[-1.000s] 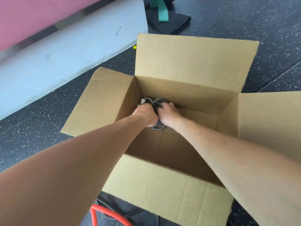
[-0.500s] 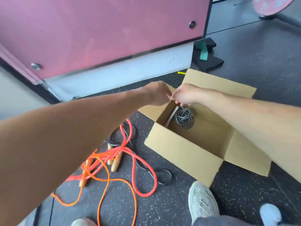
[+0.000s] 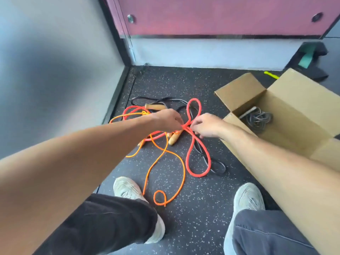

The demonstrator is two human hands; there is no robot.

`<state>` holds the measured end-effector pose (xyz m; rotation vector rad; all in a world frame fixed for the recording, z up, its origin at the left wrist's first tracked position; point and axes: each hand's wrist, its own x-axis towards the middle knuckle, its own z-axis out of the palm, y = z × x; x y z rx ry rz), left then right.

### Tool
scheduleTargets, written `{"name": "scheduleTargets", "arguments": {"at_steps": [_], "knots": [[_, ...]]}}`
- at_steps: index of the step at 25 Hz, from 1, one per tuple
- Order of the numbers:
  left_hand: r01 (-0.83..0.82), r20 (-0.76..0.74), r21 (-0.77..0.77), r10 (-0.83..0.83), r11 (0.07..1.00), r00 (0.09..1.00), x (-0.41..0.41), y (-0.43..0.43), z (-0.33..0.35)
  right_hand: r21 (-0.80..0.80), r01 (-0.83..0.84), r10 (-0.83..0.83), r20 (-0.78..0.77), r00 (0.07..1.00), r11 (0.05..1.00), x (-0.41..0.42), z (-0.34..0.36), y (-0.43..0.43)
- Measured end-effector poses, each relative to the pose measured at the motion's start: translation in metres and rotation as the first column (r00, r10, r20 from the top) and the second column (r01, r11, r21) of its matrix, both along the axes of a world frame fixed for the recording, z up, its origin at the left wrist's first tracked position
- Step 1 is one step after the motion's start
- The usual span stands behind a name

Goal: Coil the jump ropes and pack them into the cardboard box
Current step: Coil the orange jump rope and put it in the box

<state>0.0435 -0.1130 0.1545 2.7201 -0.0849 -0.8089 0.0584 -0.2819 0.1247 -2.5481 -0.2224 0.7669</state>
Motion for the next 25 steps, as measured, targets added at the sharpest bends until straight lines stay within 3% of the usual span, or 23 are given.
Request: {"name": "scheduleTargets", "arguments": {"at_steps": [4,8,12,16,20,23,25], "knots": [[-0.035,-0.192,0.062,0.046,0.997,0.980,-0.022,0.027,-0.089,0.024,0.020,-0.013,-0.257,0.966,1.000,-0.040,-0.102,0.024],[-0.088,-0.365,0.142,0.135,0.986,0.921,-0.046,0.041,-0.188,-0.015,-0.018,0.010,-0.409,0.912,1.000,-0.088,-0.178,0.040],[-0.296,-0.209,0.180,0.331,0.938,0.920,-0.048,0.049,-0.238,0.070,0.065,-0.048,-0.227,0.973,0.995,-0.085,-0.210,0.056],[-0.308,-0.292,0.030,0.303,0.951,0.907,-0.035,0.046,-0.257,0.211,0.106,-0.051,-0.251,0.967,0.972,-0.046,-0.223,0.076],[-0.413,-0.391,-0.180,0.320,0.893,0.863,-0.036,0.049,-0.239,0.249,0.223,-0.125,-0.356,0.926,0.942,-0.012,-0.213,0.096],[-0.488,-0.456,-0.327,0.317,0.809,0.831,-0.036,0.047,-0.197,0.279,0.170,-0.115,-0.204,0.972,0.945,-0.003,-0.176,0.093],[-0.463,-0.408,-0.328,0.318,0.824,0.856,-0.030,0.051,-0.158,0.353,0.172,-0.139,-0.117,0.983,0.920,0.006,-0.128,0.083]]}}
